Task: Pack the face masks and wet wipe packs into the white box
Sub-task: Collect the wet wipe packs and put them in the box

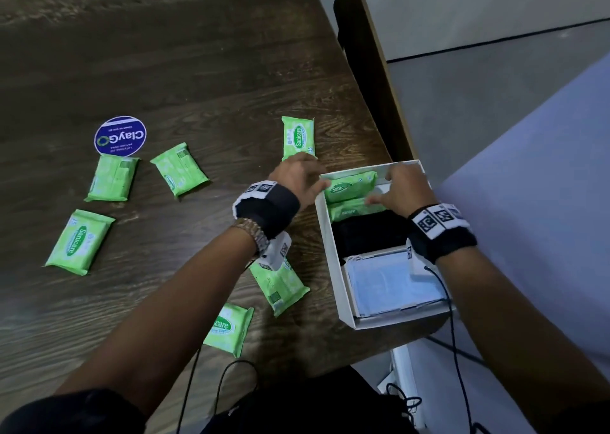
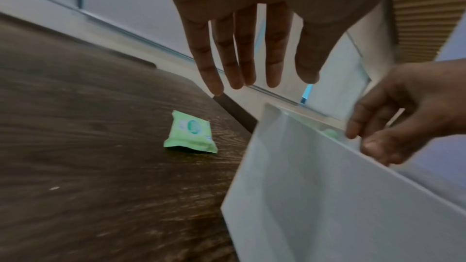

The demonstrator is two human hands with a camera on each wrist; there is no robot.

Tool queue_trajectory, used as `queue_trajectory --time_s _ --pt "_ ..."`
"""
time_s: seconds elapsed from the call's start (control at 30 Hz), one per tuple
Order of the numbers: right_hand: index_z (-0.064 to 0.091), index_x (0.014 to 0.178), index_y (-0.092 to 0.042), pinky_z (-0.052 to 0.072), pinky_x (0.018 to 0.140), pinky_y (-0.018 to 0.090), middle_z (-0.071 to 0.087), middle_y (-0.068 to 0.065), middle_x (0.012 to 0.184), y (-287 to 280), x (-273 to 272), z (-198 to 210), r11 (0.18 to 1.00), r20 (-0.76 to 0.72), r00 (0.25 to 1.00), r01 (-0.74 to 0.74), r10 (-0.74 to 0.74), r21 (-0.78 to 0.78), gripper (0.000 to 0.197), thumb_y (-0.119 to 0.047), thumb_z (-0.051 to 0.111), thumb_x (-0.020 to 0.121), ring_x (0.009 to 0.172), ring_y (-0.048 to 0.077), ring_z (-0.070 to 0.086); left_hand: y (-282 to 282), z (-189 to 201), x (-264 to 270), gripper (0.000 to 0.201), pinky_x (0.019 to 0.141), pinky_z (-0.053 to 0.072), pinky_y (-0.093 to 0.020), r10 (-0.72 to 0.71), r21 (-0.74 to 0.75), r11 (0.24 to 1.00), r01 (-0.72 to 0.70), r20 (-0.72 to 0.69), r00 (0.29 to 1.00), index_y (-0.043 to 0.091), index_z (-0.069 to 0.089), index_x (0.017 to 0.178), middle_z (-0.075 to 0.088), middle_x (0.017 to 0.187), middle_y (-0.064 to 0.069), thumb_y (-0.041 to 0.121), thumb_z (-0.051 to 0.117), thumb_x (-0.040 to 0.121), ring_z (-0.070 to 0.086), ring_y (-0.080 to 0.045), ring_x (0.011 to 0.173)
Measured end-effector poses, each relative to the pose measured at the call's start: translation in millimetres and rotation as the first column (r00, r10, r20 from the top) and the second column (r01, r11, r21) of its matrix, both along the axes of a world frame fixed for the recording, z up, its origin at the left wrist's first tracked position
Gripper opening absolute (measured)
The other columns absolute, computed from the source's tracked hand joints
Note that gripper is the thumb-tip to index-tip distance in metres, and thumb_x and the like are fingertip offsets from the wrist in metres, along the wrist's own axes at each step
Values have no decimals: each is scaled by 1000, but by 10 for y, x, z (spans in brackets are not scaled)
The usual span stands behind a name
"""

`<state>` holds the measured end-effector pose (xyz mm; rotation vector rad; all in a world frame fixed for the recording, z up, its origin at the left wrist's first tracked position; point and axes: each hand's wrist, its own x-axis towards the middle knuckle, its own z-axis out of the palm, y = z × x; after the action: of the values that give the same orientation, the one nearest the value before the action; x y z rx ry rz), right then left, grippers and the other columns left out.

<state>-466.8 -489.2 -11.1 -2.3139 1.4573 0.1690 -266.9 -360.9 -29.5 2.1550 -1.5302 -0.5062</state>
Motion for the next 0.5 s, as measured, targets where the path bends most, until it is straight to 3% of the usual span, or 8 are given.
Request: queue_trajectory --time_s 0.17,0.33,0.43,0.5 --pt "65 97 -12 54 80 40 67 14 96 146 334 344 993 94 994 -50 60 -106 43 -43 83 74 90 32 64 576 -66 584 27 88 47 -31 111 0 994 -111 -37 993 19 72 101 64 113 0 41 65 87 61 -19 102" --pt "70 94 -18 53 73 31 70 -1 77 989 1073 529 967 268 929 -241 254 -80 28 -39 80 78 77 19 64 1369 -203 1007 26 85 47 -32 289 119 951 -284 -23 957 15 73 101 67 113 -4 36 65 88 62 -25 102" --pt "64 94 -21 54 73 35 69 2 88 1644 1400 206 899 131 901 -427 414 96 31 -45 76 79 83 24 65 2004 -366 1168 29 80 50 -35 297 182 941 -286 -37 954 12 74 96 70 104 -8 37 66 83 66 -31 91" --pt "60 106 -17 52 80 38 64 11 109 1948 1480 -92 854 -106 860 -468 500 227 40 -48 72 83 98 32 63 2422 -463 1179 21 77 50 -33 239 223 949 -222 -53 970 13 75 89 70 97 -9 30 71 79 66 -31 86"
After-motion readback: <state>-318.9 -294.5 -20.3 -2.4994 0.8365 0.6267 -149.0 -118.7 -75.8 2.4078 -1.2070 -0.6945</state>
